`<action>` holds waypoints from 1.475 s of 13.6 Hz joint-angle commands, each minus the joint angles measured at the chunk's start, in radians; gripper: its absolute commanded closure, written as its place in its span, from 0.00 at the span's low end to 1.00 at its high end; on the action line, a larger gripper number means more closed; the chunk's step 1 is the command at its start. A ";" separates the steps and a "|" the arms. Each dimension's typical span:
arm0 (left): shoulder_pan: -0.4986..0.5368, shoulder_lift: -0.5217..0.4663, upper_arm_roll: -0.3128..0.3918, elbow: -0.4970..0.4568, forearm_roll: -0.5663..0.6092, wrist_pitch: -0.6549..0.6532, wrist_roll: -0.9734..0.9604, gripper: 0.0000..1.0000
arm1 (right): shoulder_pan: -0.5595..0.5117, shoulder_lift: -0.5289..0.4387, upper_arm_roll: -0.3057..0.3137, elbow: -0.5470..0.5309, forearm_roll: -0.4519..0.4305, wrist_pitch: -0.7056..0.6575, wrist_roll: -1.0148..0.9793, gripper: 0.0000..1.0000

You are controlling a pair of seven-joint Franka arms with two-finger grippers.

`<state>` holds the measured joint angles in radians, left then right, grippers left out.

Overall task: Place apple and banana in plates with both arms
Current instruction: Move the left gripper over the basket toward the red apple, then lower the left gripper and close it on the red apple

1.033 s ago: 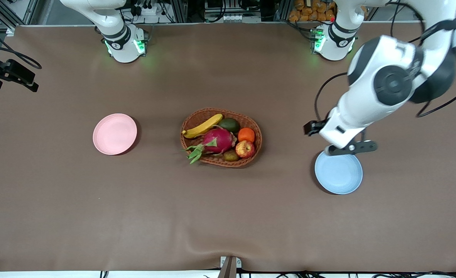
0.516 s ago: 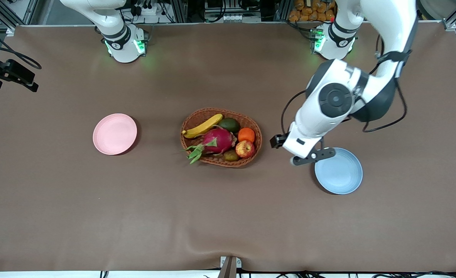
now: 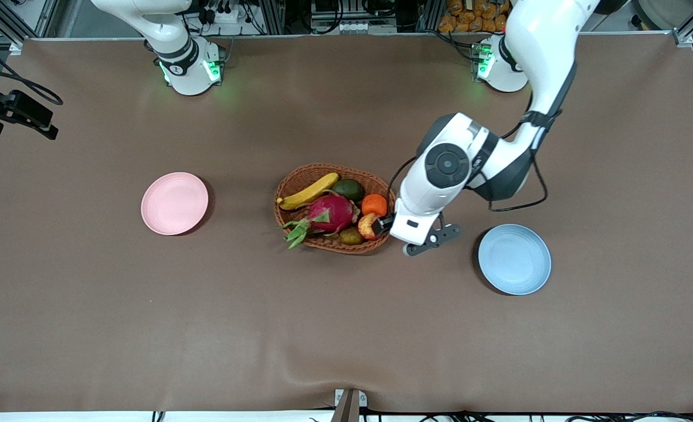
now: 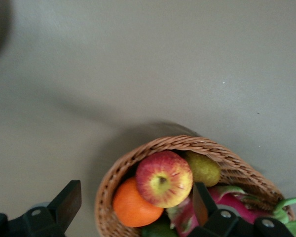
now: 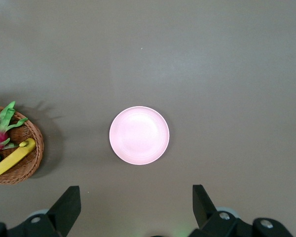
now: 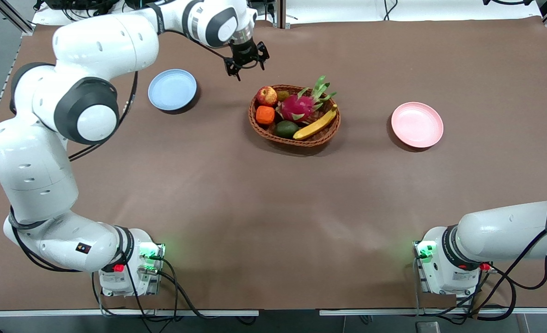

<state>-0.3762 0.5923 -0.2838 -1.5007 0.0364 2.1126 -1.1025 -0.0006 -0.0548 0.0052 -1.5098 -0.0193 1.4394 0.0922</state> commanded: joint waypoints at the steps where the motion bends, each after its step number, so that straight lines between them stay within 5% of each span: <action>1: -0.013 0.014 0.006 -0.024 -0.004 0.071 -0.098 0.00 | -0.021 0.010 0.013 0.022 0.001 -0.013 -0.011 0.00; 17: -0.069 0.118 0.014 -0.053 -0.001 0.210 -0.238 0.00 | -0.021 0.010 0.013 0.022 0.001 -0.013 -0.011 0.00; 19: -0.069 0.126 0.014 -0.053 -0.003 0.222 -0.243 0.16 | -0.021 0.010 0.013 0.022 0.001 -0.014 -0.011 0.00; 20: -0.069 0.127 0.014 -0.049 -0.009 0.222 -0.246 0.54 | -0.021 0.010 0.013 0.022 0.001 -0.014 -0.011 0.00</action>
<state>-0.4372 0.7140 -0.2767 -1.5538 0.0365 2.3173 -1.3268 -0.0009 -0.0548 0.0052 -1.5098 -0.0193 1.4393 0.0922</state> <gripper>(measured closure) 0.040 0.000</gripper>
